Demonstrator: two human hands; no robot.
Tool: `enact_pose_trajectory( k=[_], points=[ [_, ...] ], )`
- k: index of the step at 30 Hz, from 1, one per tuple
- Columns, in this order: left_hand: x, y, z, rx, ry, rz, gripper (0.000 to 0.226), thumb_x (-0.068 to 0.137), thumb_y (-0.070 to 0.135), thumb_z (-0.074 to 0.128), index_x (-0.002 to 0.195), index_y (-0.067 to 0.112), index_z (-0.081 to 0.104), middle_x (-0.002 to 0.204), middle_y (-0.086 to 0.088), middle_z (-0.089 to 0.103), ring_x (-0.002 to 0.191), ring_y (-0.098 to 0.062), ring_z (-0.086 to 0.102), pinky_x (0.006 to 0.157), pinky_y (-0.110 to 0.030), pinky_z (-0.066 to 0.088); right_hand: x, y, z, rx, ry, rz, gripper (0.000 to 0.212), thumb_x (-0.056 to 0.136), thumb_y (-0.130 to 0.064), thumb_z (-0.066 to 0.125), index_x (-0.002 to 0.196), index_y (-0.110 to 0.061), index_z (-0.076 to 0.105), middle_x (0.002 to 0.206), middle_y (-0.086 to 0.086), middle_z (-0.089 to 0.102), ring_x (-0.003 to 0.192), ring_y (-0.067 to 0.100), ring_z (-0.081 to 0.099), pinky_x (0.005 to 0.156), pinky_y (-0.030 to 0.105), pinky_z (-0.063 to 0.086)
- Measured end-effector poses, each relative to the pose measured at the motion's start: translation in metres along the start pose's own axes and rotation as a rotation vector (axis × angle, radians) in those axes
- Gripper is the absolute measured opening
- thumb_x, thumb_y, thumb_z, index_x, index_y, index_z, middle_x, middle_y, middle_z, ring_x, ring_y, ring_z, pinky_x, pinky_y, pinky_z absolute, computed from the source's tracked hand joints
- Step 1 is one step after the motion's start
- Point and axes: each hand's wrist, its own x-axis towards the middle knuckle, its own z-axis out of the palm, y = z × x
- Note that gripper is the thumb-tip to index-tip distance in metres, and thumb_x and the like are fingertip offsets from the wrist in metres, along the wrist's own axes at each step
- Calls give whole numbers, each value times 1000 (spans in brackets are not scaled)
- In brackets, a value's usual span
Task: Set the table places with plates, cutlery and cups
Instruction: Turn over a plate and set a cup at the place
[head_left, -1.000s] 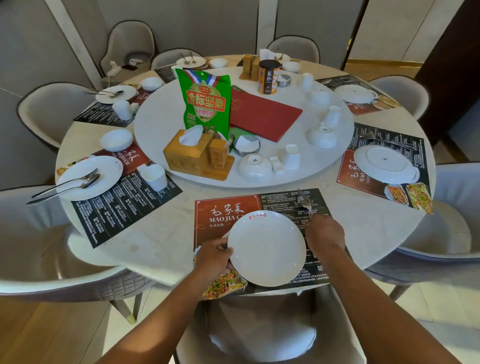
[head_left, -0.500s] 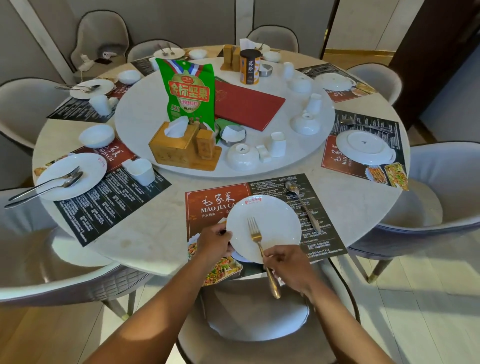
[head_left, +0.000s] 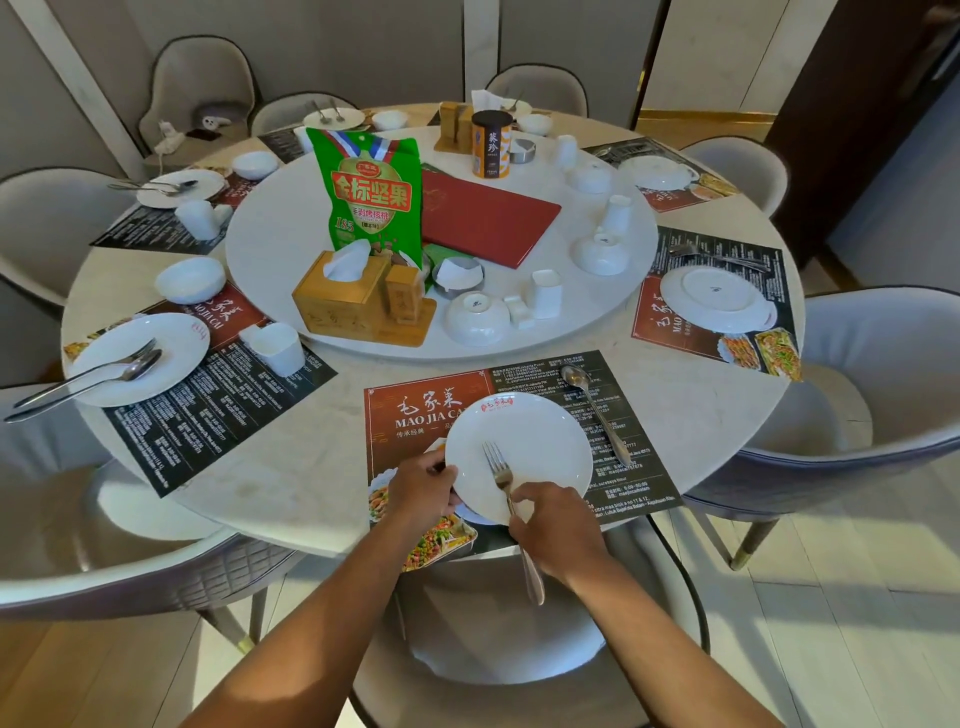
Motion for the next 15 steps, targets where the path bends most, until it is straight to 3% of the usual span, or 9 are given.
enact_pose_trajectory(
  k=[4, 15],
  points=[
    [0, 0, 1, -13, -3, -1, 34, 101, 15, 60, 134, 18, 62, 117, -3, 68, 89, -22, 73, 59, -18, 58, 6, -9, -4, -120, -16, -1, 36, 94, -28, 58, 130, -28, 63, 125, 1, 66, 117, 21, 59, 94, 32, 47],
    [0, -1, 3, 26, 32, 13, 33, 101, 18, 61, 134, 20, 62, 110, 0, 68, 75, -13, 71, 54, -13, 53, 17, -18, 0, -492, -17, -58, 27, 98, -20, 54, 122, -15, 63, 114, 8, 69, 102, 26, 68, 82, 35, 54]
  ],
)
